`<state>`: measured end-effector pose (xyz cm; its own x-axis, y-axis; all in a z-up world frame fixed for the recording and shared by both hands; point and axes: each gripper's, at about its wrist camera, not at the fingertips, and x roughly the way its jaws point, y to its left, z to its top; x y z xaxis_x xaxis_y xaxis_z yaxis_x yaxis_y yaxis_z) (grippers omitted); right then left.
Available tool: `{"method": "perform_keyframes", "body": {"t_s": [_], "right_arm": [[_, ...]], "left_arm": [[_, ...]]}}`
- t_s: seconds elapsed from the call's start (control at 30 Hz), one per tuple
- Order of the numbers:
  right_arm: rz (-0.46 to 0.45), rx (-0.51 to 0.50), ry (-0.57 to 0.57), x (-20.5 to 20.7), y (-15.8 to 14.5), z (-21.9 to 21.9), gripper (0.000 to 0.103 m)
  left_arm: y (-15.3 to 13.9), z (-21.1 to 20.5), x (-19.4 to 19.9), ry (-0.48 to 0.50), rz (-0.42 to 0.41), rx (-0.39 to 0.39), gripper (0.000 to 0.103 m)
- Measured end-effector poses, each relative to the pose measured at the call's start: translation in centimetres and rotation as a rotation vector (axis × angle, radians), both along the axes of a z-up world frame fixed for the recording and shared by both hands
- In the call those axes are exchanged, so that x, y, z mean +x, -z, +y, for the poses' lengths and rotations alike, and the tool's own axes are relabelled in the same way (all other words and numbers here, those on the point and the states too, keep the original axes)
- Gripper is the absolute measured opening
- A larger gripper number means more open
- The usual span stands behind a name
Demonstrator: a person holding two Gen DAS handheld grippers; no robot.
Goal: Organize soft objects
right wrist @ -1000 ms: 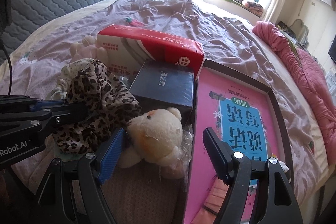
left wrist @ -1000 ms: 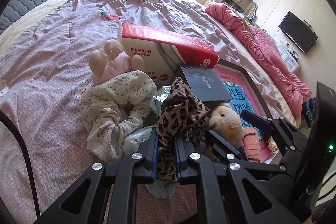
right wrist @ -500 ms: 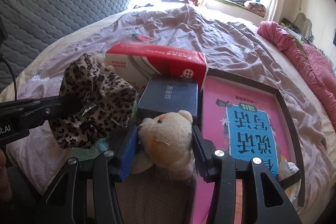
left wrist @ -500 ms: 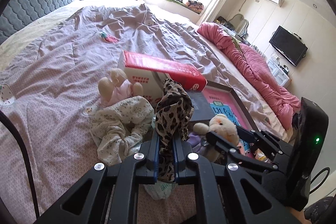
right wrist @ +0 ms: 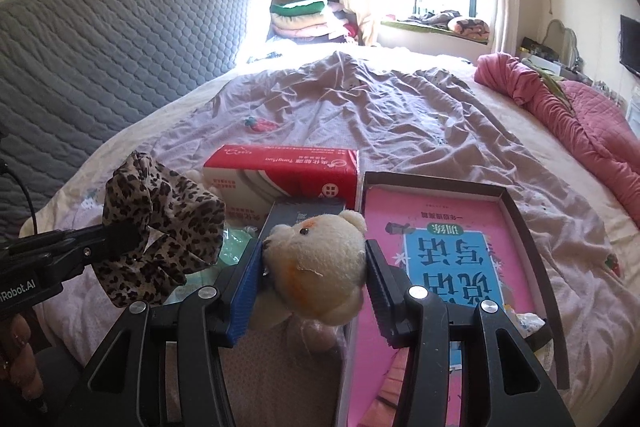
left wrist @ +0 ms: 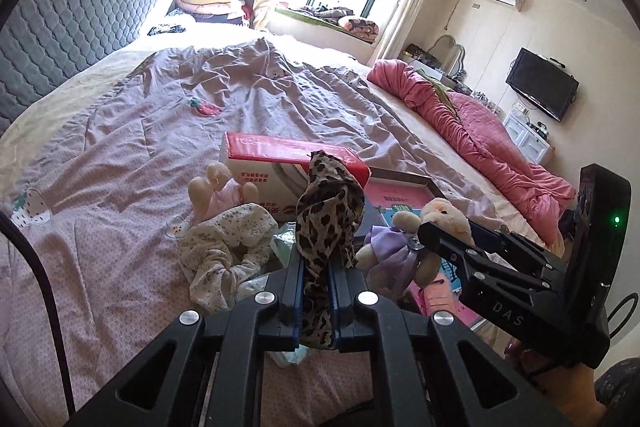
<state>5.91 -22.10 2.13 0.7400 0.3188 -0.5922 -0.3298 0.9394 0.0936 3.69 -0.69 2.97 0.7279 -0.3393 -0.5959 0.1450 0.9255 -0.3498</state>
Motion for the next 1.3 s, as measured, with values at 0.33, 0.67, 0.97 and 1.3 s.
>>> {"method": "perform_keyframes", "body": {"t_s": [0.33, 0.67, 0.97, 1.3], "right_arm": [[-0.026, 0.073, 0.092, -1.2, -1.7, -4.7, 0.051], [-0.025, 0.133, 0.183, -2.5, -2.0, -9.4, 0.051], [-0.034, 0.152, 0.243, -3.0, -2.1, -11.9, 0.051], [-0.018, 0.168, 0.299, -2.9, -1.2, -14.0, 0.051]], "left_arm": [[-2.3, -3.9, -1.0, 0.051, -0.018, 0.044, 0.010], [-4.2, -8.4, -1.2, 0.132, -0.028, 0.082, 0.010], [-4.3, -11.9, -0.9, 0.208, -0.021, 0.105, 0.010], [-3.6, -13.0, -0.5, 0.234, 0.004, 0.122, 0.010]]}}
